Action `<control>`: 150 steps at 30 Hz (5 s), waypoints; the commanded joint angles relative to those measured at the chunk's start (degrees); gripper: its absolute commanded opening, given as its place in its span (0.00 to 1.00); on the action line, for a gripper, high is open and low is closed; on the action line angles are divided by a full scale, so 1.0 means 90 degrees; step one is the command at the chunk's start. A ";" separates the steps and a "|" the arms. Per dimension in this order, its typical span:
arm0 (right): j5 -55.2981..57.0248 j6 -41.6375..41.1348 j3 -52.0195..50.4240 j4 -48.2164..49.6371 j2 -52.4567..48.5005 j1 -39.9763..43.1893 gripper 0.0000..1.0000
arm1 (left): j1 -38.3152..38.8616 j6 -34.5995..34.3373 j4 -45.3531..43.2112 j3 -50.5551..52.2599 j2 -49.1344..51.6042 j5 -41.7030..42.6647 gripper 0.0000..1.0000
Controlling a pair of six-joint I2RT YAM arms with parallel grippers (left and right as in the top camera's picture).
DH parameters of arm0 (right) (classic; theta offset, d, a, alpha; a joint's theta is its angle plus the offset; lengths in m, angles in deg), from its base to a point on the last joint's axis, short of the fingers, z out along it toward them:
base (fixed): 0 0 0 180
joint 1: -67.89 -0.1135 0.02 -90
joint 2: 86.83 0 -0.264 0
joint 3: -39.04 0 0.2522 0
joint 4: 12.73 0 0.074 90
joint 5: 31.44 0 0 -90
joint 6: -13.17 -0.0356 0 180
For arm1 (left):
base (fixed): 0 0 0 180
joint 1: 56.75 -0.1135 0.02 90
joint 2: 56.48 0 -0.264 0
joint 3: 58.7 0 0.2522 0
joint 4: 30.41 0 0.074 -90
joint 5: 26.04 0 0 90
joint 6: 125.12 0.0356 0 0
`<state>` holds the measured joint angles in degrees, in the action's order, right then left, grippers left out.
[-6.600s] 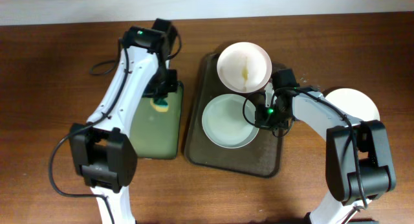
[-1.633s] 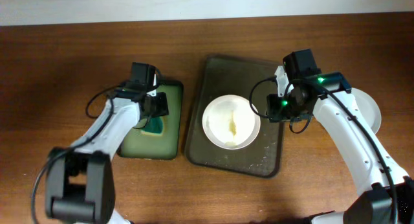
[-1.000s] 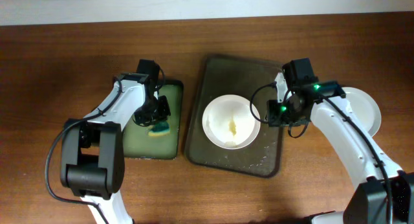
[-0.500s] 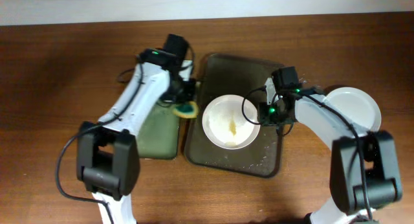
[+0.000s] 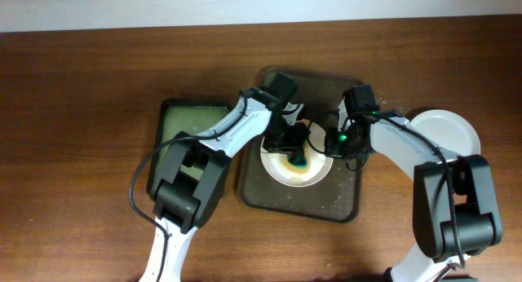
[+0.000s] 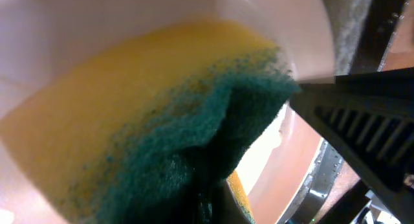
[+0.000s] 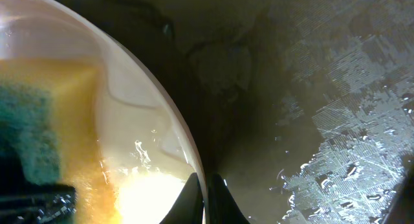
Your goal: Clean dirty plates on tray and stack at the side
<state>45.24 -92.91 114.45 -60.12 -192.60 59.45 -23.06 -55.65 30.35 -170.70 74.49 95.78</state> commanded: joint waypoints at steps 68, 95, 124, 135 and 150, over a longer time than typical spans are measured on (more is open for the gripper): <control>0.8034 0.0233 0.0401 -0.2227 0.3065 -0.3874 0.04 | -0.2936 0.1151 0.2113 0.0962 -0.3038 -0.3096 1.00; 0.9170 -0.1481 0.0784 -0.3412 0.3058 -0.4847 0.04 | -0.2929 0.1151 0.1783 0.0950 -0.5299 -0.2341 0.99; -0.0163 0.0058 0.0867 -0.1583 0.1557 0.5727 0.04 | -0.2929 0.1151 0.1783 0.0950 -0.5299 -0.2344 1.00; -0.1605 0.0597 0.1200 -0.1481 0.3072 0.4301 0.59 | -0.2929 0.1151 0.1783 0.0950 -0.5299 -0.2341 1.00; 0.0522 0.0651 0.1197 -0.2361 0.4558 -0.0423 0.98 | -0.2929 0.1151 0.1783 0.0950 -0.5299 -0.2344 1.00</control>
<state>44.43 -87.53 125.16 -78.66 -153.37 55.34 -49.28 -45.40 46.49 -161.91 27.30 74.29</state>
